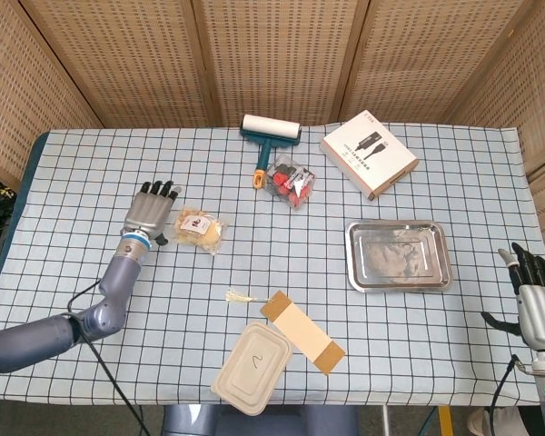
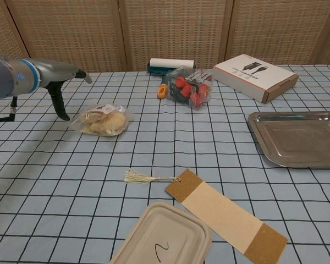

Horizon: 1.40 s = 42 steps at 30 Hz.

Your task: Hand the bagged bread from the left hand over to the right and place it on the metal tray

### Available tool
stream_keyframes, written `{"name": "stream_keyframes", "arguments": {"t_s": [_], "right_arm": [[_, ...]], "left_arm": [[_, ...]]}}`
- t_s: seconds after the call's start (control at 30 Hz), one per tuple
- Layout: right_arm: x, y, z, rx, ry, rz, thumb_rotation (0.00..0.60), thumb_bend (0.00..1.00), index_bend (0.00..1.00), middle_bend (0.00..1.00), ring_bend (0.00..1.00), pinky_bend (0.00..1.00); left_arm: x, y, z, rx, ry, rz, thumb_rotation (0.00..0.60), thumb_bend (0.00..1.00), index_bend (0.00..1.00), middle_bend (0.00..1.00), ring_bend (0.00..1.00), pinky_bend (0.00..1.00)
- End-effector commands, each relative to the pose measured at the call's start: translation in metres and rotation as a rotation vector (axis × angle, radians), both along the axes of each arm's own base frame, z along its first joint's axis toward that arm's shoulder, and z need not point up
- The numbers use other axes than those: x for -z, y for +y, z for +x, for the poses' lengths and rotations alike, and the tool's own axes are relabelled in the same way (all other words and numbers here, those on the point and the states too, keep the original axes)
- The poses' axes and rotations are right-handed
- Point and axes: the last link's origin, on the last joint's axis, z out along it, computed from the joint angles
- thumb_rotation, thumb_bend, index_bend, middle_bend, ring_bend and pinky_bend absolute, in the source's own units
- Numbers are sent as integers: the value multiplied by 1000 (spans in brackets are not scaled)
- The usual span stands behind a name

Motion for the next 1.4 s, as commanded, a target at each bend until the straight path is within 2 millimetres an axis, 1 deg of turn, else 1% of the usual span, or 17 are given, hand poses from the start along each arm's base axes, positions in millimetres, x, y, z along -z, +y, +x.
{"name": "stream_keyframes", "arguments": {"t_s": [0.03, 0.13, 0.27, 0.33, 0.37, 0.43, 0.5, 0.57, 0.6, 0.67, 0.77, 0.8, 0.97, 1.03, 1.07, 1.23, 1.4], "right_arm": [[0, 0, 0, 2, -2, 0, 600, 86, 113, 0, 0, 84], [-1, 0, -1, 2, -6, 2, 600, 85, 114, 0, 0, 84], [-1, 0, -1, 3, -13, 5, 600, 85, 116, 0, 0, 84], [-2, 0, -1, 1, -15, 6, 600, 86, 117, 0, 0, 84], [-2, 0, -1, 1, -16, 5, 600, 86, 117, 0, 0, 84], [-2, 0, -1, -1, -17, 6, 600, 86, 118, 0, 0, 84], [-3, 0, -1, -2, -19, 5, 600, 85, 120, 0, 0, 84], [-4, 1, 0, -5, -23, 2, 600, 85, 121, 0, 0, 84], [-4, 1, 0, -6, -24, 2, 600, 85, 123, 0, 0, 84], [-4, 1, 0, -6, -28, 2, 600, 85, 124, 0, 0, 84], [-5, 1, 0, -7, -33, 4, 600, 85, 125, 0, 0, 84], [-5, 1, 0, -7, -36, 4, 600, 85, 125, 0, 0, 84], [-7, 1, 0, -3, -49, 3, 600, 85, 125, 0, 0, 84], [-10, 1, -2, 1, -55, -2, 600, 85, 125, 0, 0, 84], [-11, 0, -2, 2, -58, -4, 600, 85, 125, 0, 0, 84], [-15, 0, -3, 4, -67, -11, 600, 85, 126, 0, 0, 84], [-18, 0, -4, 6, -78, -16, 600, 86, 126, 0, 0, 84]], "left_arm": [[20, 5, 7, -10, 29, -35, 600, 24, 54, 0, 0, 62], [30, 10, 9, -19, 26, -38, 600, 26, 62, 0, 0, 63], [49, 15, 13, -5, 42, -46, 600, 35, 109, 0, 0, 66], [55, 16, 16, 2, 39, -35, 600, 49, 166, 2, 19, 101], [58, 16, 16, 8, 39, -28, 600, 63, 222, 18, 52, 141], [61, 17, 17, 16, 41, -20, 600, 88, 324, 78, 130, 219], [65, 17, 17, 26, 45, -12, 600, 147, 433, 193, 237, 307], [69, 16, 19, 45, 33, 6, 600, 235, 550, 313, 346, 393], [69, 16, 20, 50, 29, 11, 600, 268, 597, 356, 383, 424], [70, 15, 22, 69, 14, 19, 600, 310, 646, 401, 420, 456], [70, 13, 28, 99, -3, 24, 600, 335, 654, 407, 424, 460], [69, 12, 36, 125, -22, 29, 600, 336, 654, 407, 424, 460], [66, 1, 61, 200, -80, 22, 600, 335, 654, 407, 425, 459], [69, -6, 84, 258, -104, 11, 600, 335, 654, 407, 424, 459], [70, -8, 91, 271, -111, 9, 600, 335, 654, 407, 424, 459], [80, -13, 118, 304, -138, -4, 600, 333, 640, 405, 424, 458], [97, -17, 148, 338, -162, -17, 600, 319, 579, 352, 408, 428]]}}
